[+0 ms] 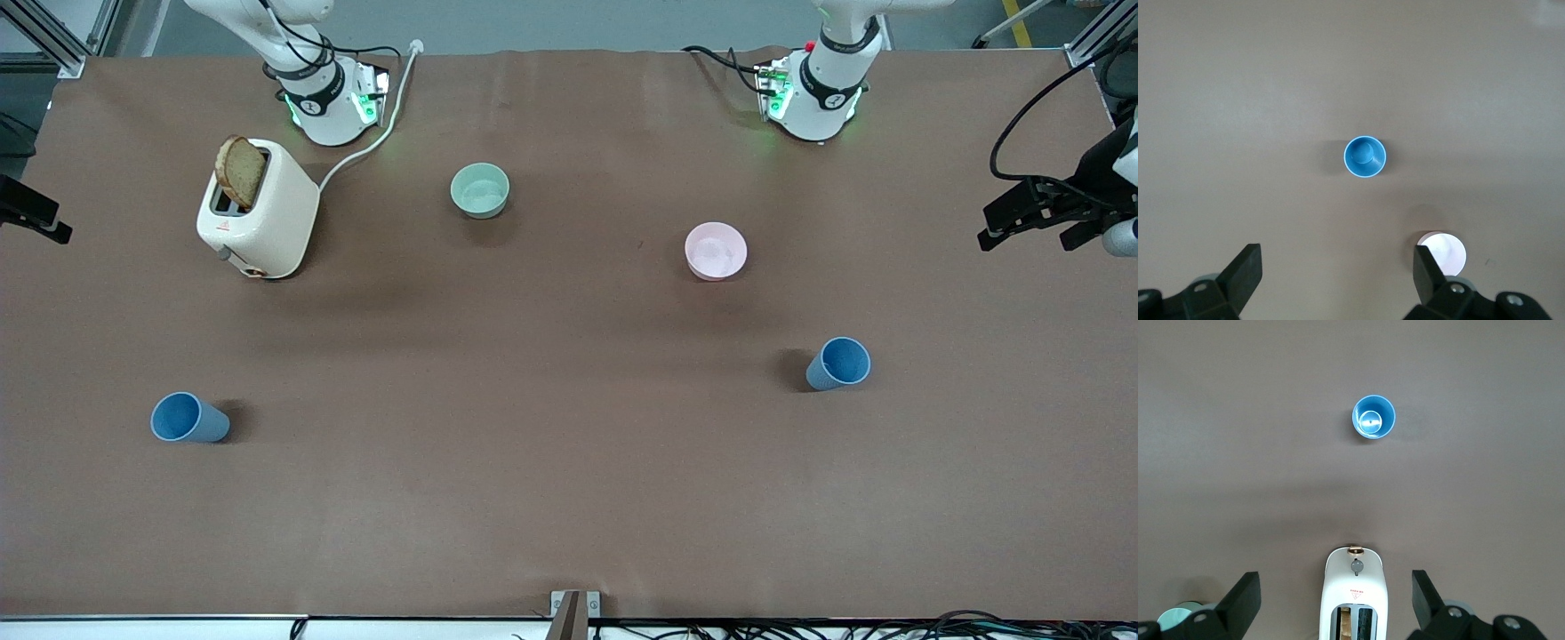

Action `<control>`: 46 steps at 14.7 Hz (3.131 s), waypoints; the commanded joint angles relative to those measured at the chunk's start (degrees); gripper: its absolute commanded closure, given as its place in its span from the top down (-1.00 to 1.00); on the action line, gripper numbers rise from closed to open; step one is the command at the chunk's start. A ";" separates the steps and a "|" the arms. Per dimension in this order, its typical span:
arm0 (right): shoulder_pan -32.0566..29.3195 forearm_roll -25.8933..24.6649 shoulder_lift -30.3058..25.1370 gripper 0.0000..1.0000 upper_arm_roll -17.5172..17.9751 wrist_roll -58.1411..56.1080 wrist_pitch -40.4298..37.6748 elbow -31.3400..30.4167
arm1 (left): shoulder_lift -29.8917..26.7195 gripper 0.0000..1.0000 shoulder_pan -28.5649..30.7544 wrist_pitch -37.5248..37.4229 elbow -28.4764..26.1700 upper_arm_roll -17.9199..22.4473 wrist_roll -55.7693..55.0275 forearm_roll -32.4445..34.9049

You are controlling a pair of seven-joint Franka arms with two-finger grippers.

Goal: Stack blue cups with both arms
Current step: 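Reach the left and right grippers toward the two blue cups, then close the left gripper on one blue cup while the right gripper grasps the other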

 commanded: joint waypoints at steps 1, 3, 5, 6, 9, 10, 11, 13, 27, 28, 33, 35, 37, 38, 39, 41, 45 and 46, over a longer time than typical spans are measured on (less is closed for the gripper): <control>-0.72 0.79 -0.13 1.00 0.15 -0.78 -0.24 0.13 | -1.88 1.00 0.21 0.47 -1.44 -0.60 -0.10 0.85; -0.72 0.88 -0.13 1.00 0.15 -0.78 -0.24 0.13 | -1.97 1.00 0.12 0.56 -1.27 -0.51 -0.02 0.94; -0.81 0.88 -0.13 1.00 0.15 -0.78 -0.15 0.13 | -1.97 1.00 0.12 0.47 -1.27 -0.51 -0.11 0.94; -0.81 0.88 -0.13 1.00 0.15 -0.78 -0.15 0.13 | -1.89 1.00 0.21 0.73 -1.27 -0.34 -0.11 0.42; -0.81 0.88 -0.13 1.00 0.15 -0.78 -0.06 0.21 | 0.21 1.00 0.21 0.82 2.06 -0.16 0.07 0.59; -0.81 0.88 -0.13 1.00 0.15 -0.78 0.03 0.21 | 0.57 1.00 0.30 0.82 2.33 -0.16 -0.02 0.42; -0.72 0.97 -0.13 1.00 0.15 -0.78 0.20 0.13 | 1.36 1.00 0.30 0.82 2.33 -0.16 -0.02 0.50; -0.72 0.97 -0.04 1.00 0.15 -0.78 0.73 0.13 | 3.65 1.00 0.21 0.74 2.25 -0.16 0.77 1.03; -3.88 0.97 18.14 1.00 0.06 -1.74 19.79 -0.31 | 17.36 1.00 0.56 16.35 -10.11 -0.07 0.95 1.47; -3.89 0.97 19.20 1.00 0.06 -1.75 20.41 -0.31 | 17.36 1.00 0.56 19.86 -13.36 -0.25 0.95 1.47; -4.85 0.97 26.49 1.00 0.06 -1.75 25.59 -0.75 | 20.08 1.00 0.21 32.19 -19.82 -0.42 0.95 1.47; -4.94 0.97 28.34 1.00 0.06 -1.92 27.70 -0.84 | 21.92 1.00 0.30 34.65 -19.90 -0.42 0.95 1.47; -5.73 0.97 30.27 1.00 0.15 -4.37 30.08 -0.84 | 22.98 1.00 0.73 35.45 -19.81 -0.42 0.95 1.47; -5.82 1.05 30.98 1.00 0.15 -5.17 30.61 -0.75 | 23.60 1.00 0.74 35.45 -19.73 -0.42 0.86 1.47; -5.82 1.06 31.59 1.00 0.15 -5.17 32.09 -0.75 | 24.04 1.00 0.65 35.45 -19.73 -0.51 0.77 1.47; -5.99 0.97 33.17 1.00 0.15 -5.35 34.04 -0.58 | 24.92 1.00 0.56 35.45 -19.90 -0.51 0.69 1.47; -6.35 1.32 36.17 0.99 0.33 -5.44 37.82 -0.67 | 26.15 0.82 0.56 34.84 -19.73 -0.51 1.04 1.47; -6.26 2.62 36.78 0.99 0.33 -5.52 38.17 -0.58 | 26.07 0.36 0.30 34.75 -19.73 -0.51 1.04 1.47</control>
